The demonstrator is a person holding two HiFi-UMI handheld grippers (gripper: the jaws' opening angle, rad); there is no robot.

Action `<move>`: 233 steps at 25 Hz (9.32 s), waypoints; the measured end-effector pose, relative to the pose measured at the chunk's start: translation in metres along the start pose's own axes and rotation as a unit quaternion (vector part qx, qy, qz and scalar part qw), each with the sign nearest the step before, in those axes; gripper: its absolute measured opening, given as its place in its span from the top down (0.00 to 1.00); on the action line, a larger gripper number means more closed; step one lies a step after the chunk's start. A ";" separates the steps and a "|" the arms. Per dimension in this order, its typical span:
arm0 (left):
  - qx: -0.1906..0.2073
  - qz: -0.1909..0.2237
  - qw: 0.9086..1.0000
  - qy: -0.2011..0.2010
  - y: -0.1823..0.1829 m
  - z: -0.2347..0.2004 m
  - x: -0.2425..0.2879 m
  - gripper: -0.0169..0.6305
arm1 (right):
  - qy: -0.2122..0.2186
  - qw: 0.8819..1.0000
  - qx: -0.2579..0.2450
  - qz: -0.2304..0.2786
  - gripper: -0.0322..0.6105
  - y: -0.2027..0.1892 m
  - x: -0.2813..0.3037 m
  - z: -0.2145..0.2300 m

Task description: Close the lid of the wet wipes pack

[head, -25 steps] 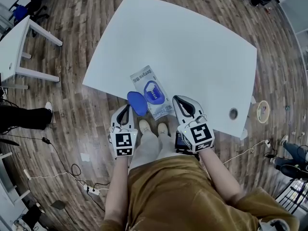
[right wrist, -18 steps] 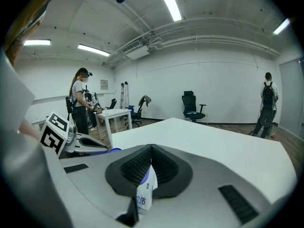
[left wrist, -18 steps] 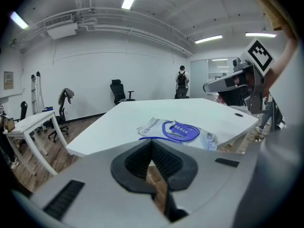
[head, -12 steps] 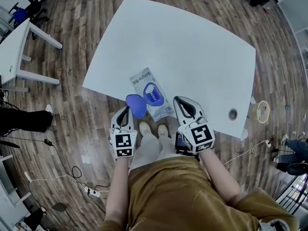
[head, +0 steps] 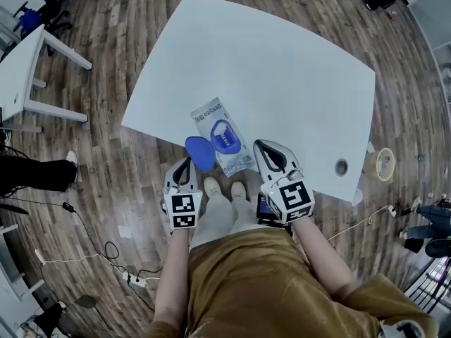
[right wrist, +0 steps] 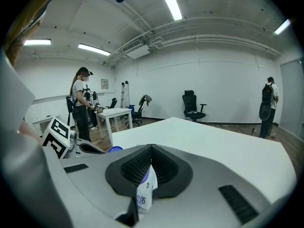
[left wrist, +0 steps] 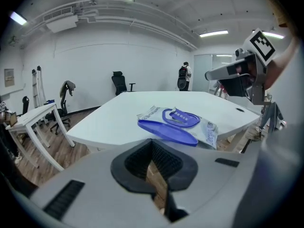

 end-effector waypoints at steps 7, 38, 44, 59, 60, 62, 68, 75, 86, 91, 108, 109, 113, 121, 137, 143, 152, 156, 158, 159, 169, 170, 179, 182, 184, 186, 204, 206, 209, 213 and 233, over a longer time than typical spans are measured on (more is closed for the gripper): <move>0.016 0.039 0.999 -0.014 0.013 0.003 -0.004 0.98 | -0.001 1.000 0.000 -0.001 0.94 0.000 -0.002 -0.003; 0.037 0.060 0.996 -0.048 0.033 0.006 0.009 0.98 | -0.013 1.000 0.008 -0.003 0.94 0.000 0.006 -0.003; 0.038 0.058 0.996 -0.055 0.032 0.010 0.009 0.98 | -0.009 1.000 0.007 -0.004 0.94 0.000 0.009 -0.005; 0.041 0.062 0.995 -0.067 0.039 0.014 0.018 0.98 | -0.006 1.000 0.008 -0.009 0.94 0.000 0.016 -0.004; 0.041 0.061 0.995 -0.068 0.039 0.014 0.018 0.98 | -0.006 1.000 0.008 -0.009 0.94 0.000 0.017 -0.004; 0.042 0.060 0.995 -0.070 0.039 0.015 0.019 0.98 | -0.005 1.000 0.009 -0.010 0.94 0.000 0.017 -0.004; 0.043 0.059 0.995 -0.074 0.040 0.017 0.023 0.98 | -0.002 1.000 0.010 -0.011 0.94 -0.002 0.020 -0.003; 0.042 0.060 0.994 -0.081 0.042 0.019 0.027 0.98 | -0.001 1.000 0.010 -0.015 0.94 -0.002 0.023 -0.003; 0.039 0.061 0.993 -0.088 0.043 0.022 0.032 0.98 | 0.000 1.000 0.011 -0.020 0.94 -0.005 0.028 -0.001; 0.040 0.058 0.993 -0.091 0.042 0.022 0.034 0.98 | 0.000 1.000 0.012 -0.021 0.94 -0.006 0.030 0.001; 0.035 0.053 0.993 -0.098 0.043 0.024 0.042 0.98 | 0.008 1.000 0.015 -0.023 0.94 -0.006 0.037 0.001; 0.035 0.054 0.993 -0.098 0.044 0.024 0.043 0.98 | 0.009 1.000 0.016 -0.023 0.94 -0.006 0.038 0.001; 0.030 0.052 0.993 -0.100 0.041 0.026 0.044 0.98 | 0.016 0.999 0.017 -0.023 0.94 -0.008 0.039 -0.003; 0.031 0.047 0.993 -0.108 0.038 0.028 0.046 0.98 | 0.033 0.999 0.018 -0.019 0.94 -0.011 0.042 -0.010; 0.023 0.040 0.992 -0.121 0.039 0.028 0.049 0.98 | 0.075 0.997 0.007 -0.015 0.94 -0.010 0.047 -0.024; 0.023 0.038 0.991 -0.125 0.038 0.030 0.052 0.98 | 0.084 0.996 0.000 -0.025 0.94 -0.018 0.048 -0.026; 0.028 0.025 0.990 -0.135 0.036 0.031 0.057 0.98 | 0.075 0.995 0.009 -0.060 0.94 -0.042 0.054 -0.022; 0.027 0.022 0.990 -0.138 0.036 0.033 0.058 0.98 | 0.073 0.995 0.005 -0.070 0.94 -0.045 0.056 -0.017; 0.027 0.021 0.990 -0.140 0.037 0.033 0.058 0.98 | 0.071 0.995 0.005 -0.073 0.94 -0.045 0.057 -0.016; 0.028 0.021 0.989 -0.141 0.037 0.033 0.058 0.98 | 0.070 0.995 0.008 -0.074 0.94 -0.046 0.057 -0.015; 0.027 0.022 0.990 -0.138 0.036 0.028 0.056 0.98 | 0.078 0.993 0.013 -0.089 0.94 -0.057 0.069 -0.008; 0.026 0.022 0.990 -0.137 0.036 0.028 0.055 0.98 | 0.080 0.993 0.012 -0.091 0.94 -0.057 0.070 -0.008; 0.026 0.022 0.990 -0.138 0.035 0.028 0.054 0.98 | 0.077 0.990 -0.032 -0.116 0.94 -0.063 0.074 -0.013; 0.025 0.016 0.990 -0.135 0.032 0.026 0.055 0.98 | 0.074 0.987 -0.058 -0.129 0.94 -0.066 0.075 -0.014; 0.021 0.012 0.991 -0.132 0.029 0.024 0.054 0.98 | 0.070 0.985 -0.077 -0.139 0.94 -0.069 0.075 -0.017; 0.016 0.012 0.992 -0.125 0.028 0.019 0.053 0.98 | 0.069 0.983 -0.087 -0.145 0.94 -0.069 0.078 -0.019; 0.013 0.019 0.993 -0.118 0.030 0.018 0.052 0.98 | 0.074 0.980 -0.061 -0.174 0.94 -0.069 0.085 -0.014; 0.012 0.022 0.993 -0.116 0.031 0.017 0.050 0.98 | 0.072 0.981 -0.043 -0.175 0.94 -0.068 0.085 -0.013; 0.011 0.025 0.993 -0.112 0.034 0.018 0.045 0.98 | 0.067 0.982 -0.039 -0.174 0.94 -0.067 0.082 -0.014; 0.009 0.028 0.994 -0.106 0.032 0.014 0.040 0.98 | 0.061 0.983 -0.052 -0.164 0.94 -0.064 0.078 -0.017; 0.012 0.097 0.995 -0.037 0.064 0.005 -0.012 0.98 | 0.000 0.998 0.024 -0.052 0.94 -0.010 0.027 0.000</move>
Point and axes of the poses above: the fingertips, and each gripper's own axes: x forward along the fingers, z to its right, y out of its top, the point moved 10 cm from there along -x, backward along the fingers, and after that the axes turned 1 degree about -y, right-handed, at the moved point
